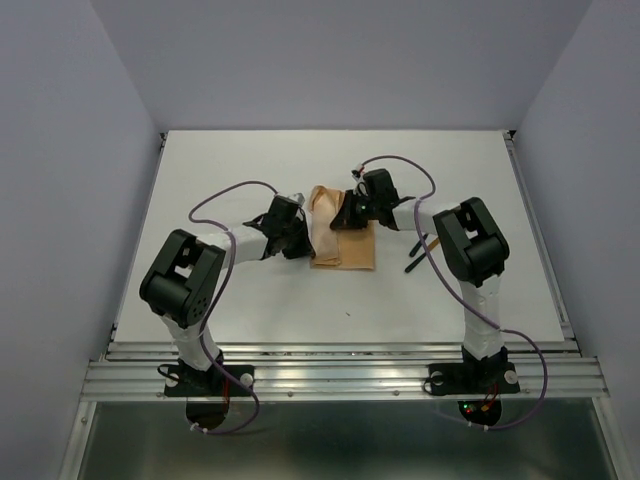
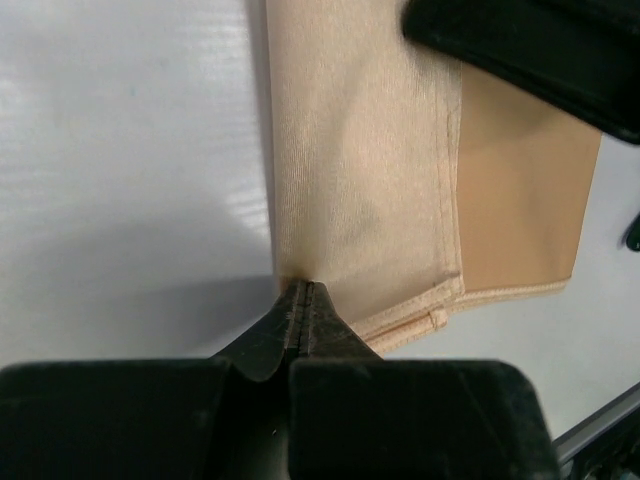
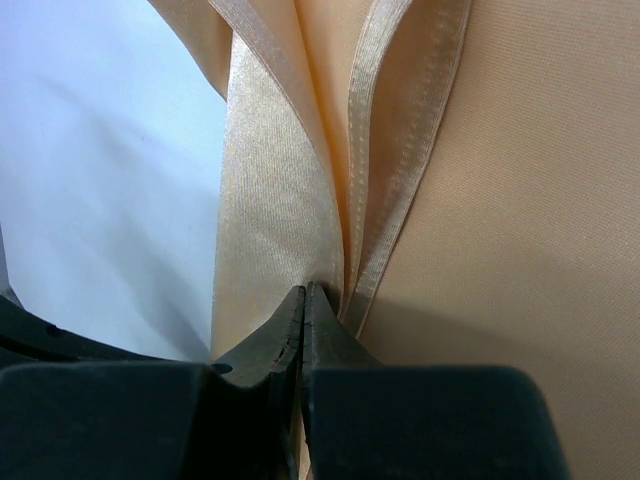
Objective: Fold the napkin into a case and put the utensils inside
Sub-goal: Fold the lower triangle-folded napkin at the center of the board.
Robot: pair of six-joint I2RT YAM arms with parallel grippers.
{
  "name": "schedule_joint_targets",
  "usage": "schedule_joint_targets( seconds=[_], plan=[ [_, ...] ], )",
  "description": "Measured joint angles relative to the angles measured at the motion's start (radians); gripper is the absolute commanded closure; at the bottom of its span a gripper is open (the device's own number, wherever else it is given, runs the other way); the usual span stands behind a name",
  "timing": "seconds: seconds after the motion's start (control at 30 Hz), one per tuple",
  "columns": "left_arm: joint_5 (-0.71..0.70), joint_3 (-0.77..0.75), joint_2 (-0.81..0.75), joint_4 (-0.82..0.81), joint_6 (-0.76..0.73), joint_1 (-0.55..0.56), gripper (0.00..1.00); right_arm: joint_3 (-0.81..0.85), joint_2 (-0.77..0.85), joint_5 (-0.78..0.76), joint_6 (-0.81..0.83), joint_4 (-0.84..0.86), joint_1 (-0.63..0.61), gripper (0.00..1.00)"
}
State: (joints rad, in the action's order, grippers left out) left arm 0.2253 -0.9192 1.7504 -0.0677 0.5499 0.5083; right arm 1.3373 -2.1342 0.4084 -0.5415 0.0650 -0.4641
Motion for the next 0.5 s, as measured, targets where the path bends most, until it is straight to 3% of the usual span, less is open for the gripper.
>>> schedule_joint_targets(
  seconds=[0.3,0.5],
  plan=[
    [-0.016,0.159,-0.149,0.024,0.043,0.096,1.00,-0.127,0.044,0.105,0.021,0.097,-0.001,0.99],
    [-0.024,0.220,-0.298,0.145,0.065,0.129,1.00,-0.264,0.120,0.163,0.048,0.135,-0.006,0.99]
  ],
)
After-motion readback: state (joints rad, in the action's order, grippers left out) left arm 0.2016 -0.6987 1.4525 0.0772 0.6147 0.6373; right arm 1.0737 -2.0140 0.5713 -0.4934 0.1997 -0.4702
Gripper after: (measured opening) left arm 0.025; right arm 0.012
